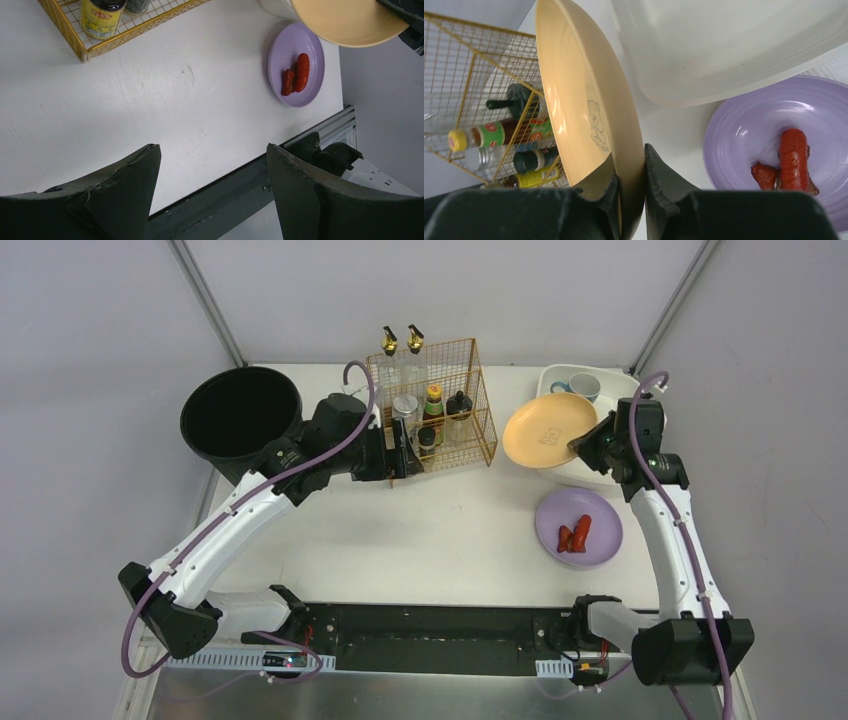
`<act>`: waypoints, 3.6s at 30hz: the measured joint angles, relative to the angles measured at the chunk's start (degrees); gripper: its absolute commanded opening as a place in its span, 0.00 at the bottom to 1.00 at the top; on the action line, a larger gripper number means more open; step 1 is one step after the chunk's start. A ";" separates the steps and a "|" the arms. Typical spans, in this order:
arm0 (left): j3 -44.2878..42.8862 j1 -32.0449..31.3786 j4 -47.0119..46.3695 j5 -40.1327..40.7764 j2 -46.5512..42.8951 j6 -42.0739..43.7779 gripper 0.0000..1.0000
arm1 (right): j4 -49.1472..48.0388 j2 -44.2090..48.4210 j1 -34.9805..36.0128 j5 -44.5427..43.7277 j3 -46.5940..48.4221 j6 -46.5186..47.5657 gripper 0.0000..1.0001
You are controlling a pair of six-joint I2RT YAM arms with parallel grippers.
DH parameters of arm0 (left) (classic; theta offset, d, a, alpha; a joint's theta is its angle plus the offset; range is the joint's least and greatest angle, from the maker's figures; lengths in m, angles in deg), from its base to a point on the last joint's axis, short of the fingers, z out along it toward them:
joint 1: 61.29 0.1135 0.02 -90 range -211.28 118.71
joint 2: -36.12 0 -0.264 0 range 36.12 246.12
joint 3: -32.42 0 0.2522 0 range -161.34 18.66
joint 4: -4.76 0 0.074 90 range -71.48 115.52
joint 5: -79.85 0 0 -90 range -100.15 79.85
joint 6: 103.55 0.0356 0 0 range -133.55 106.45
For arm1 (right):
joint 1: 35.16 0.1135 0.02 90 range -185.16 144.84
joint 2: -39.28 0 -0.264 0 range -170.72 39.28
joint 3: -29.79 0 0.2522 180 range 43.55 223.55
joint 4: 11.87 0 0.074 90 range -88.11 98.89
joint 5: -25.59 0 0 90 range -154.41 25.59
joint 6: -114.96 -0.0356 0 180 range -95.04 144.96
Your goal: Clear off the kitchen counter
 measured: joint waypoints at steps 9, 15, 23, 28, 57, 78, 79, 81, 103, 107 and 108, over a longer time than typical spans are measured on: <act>2.60 0.00 0.33 -0.04 -0.72 0.28 0.79 | -0.63 -6.40 -9.81 -4.28 0.00 -4.39 0.00; 4.35 0.00 0.35 -0.07 -2.78 0.42 0.79 | -2.32 -10.16 -14.01 -6.21 -0.02 -6.60 0.00; 5.14 0.00 0.35 -0.37 -4.61 0.90 0.79 | -5.33 -16.74 -15.08 -8.85 -0.66 -8.98 0.00; 5.68 0.00 0.35 -0.42 -4.98 1.49 0.79 | -7.41 -21.97 -15.72 -9.29 -0.59 -9.99 0.00; 6.43 1.11 0.42 -0.66 -5.16 2.89 0.79 | -3.74 -31.98 -16.20 -6.73 4.20 -9.46 0.61; 7.48 2.25 -0.79 -8.74 -3.04 4.09 0.84 | 12.02 -10.93 -15.10 -6.14 1.73 -0.87 0.64; 7.65 2.23 -1.25 -10.23 -2.36 3.80 0.87 | 12.44 -9.22 -14.95 -5.86 0.42 -0.76 0.64; 7.93 2.16 -2.19 -12.87 -0.57 3.28 0.88 | 13.33 -6.10 -14.62 -4.98 -1.97 -0.57 0.64; 6.14 -6.86 -11.39 -15.54 17.18 -8.59 0.87 | 11.19 -0.90 1.97 0.46 -14.23 -1.57 0.00; 6.14 -6.86 -11.74 -15.15 17.18 -9.33 0.87 | 8.09 -4.48 1.99 0.33 -15.54 -2.97 0.00; 6.16 -6.86 -11.74 -15.13 17.18 -9.49 0.87 | 7.52 -5.07 1.99 0.33 -15.76 -3.08 0.00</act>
